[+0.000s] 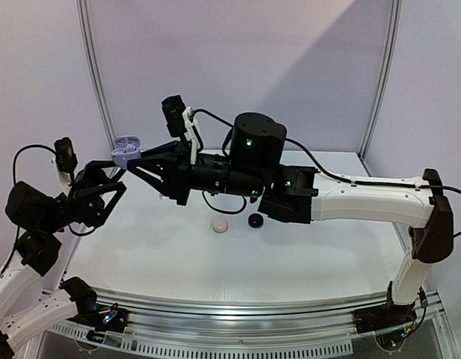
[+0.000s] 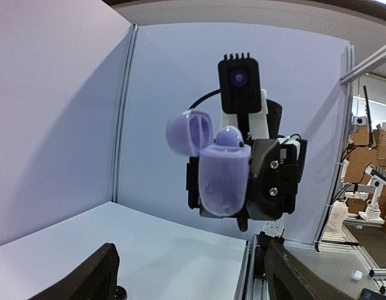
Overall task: Insert the wireless bluetooth earbuds into the charging case
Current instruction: Adjust the left earbud at the center of the board.
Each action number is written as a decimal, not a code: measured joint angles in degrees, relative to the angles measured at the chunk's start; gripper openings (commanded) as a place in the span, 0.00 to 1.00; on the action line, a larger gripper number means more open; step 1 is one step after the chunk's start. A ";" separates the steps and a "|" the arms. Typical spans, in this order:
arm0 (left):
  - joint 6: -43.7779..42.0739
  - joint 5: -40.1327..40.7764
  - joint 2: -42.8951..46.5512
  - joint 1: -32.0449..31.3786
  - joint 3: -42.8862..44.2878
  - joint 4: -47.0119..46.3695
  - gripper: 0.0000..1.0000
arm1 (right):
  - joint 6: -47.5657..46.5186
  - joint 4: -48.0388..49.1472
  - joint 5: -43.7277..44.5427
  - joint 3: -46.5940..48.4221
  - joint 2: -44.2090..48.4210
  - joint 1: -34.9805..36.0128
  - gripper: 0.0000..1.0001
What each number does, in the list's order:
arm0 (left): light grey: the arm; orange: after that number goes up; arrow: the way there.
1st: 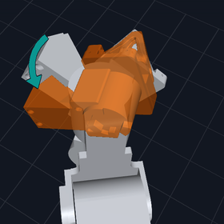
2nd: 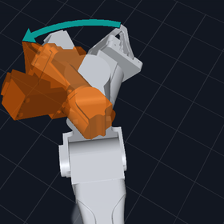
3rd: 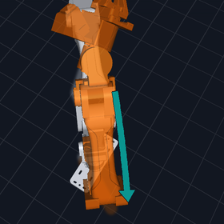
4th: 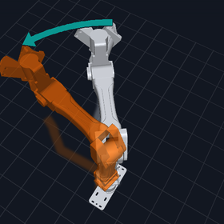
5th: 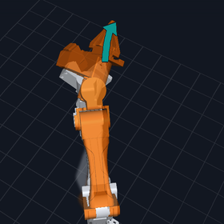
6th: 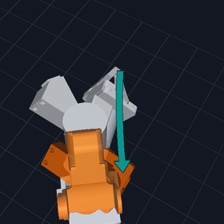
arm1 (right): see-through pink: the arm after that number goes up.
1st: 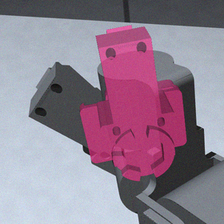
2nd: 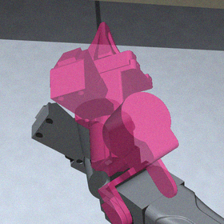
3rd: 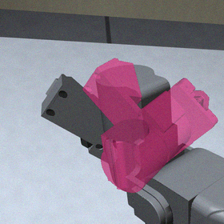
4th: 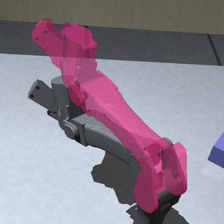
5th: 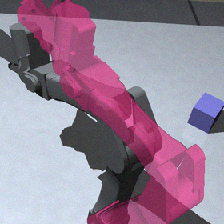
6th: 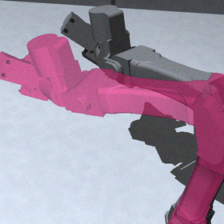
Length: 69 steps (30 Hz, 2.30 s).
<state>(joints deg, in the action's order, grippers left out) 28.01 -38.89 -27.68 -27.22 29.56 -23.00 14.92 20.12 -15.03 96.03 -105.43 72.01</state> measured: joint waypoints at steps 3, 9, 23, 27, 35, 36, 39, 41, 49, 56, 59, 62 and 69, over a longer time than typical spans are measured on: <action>-1.57 1.22 0.02 0.42 0.02 3.67 0.82 | -0.70 -0.76 1.44 -0.98 1.29 -0.76 0.00; -5.57 4.46 -5.03 2.58 2.03 10.38 0.80 | -1.09 -1.99 2.62 -2.89 4.15 -5.55 0.00; -29.53 18.36 -55.06 14.21 38.49 46.21 0.79 | -6.14 -9.01 -1.95 -6.82 6.05 -19.82 0.00; -35.10 22.49 -68.35 15.34 50.47 56.46 0.81 | -7.76 -10.38 -2.71 -7.93 5.97 -20.83 0.00; -41.05 28.96 -91.45 17.20 71.91 66.20 0.78 | -9.68 -11.58 -3.15 -7.61 5.16 -21.53 0.00; -41.42 29.31 -92.98 17.33 72.48 66.75 0.76 | -9.77 -12.09 -3.15 -7.26 4.63 -21.62 0.00; -41.68 29.81 -96.45 17.42 73.35 67.84 0.72 | -9.75 -13.40 -3.10 -6.27 3.10 -21.90 0.00; -41.48 29.90 -98.07 17.42 73.42 68.35 0.68 | -9.70 -14.43 -3.06 -5.66 2.27 -22.05 0.00; -38.80 29.40 -100.48 17.42 72.17 69.13 0.58 | -7.63 -15.93 -2.43 -4.87 1.40 -22.16 0.00; -37.62 31.98 -100.91 17.38 69.02 67.38 0.54 | -5.68 -15.87 -1.77 -4.90 1.40 -22.16 0.00; -37.66 33.07 -101.00 17.35 69.00 66.23 0.53 | -5.07 -15.87 -1.53 -4.90 1.42 -22.16 0.00; -37.77 33.86 -101.02 17.31 68.76 64.78 0.49 | -4.68 -15.87 -1.33 -4.90 1.42 -22.16 0.00; -37.77 34.91 -101.83 17.16 68.61 63.08 0.41 | -4.31 -15.91 -1.09 -4.90 1.42 -22.16 0.00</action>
<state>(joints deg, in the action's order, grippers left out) -9.76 -3.99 -129.51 -10.07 98.17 40.07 10.61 4.21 -16.12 91.13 -104.01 49.84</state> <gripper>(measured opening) 0.430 0.194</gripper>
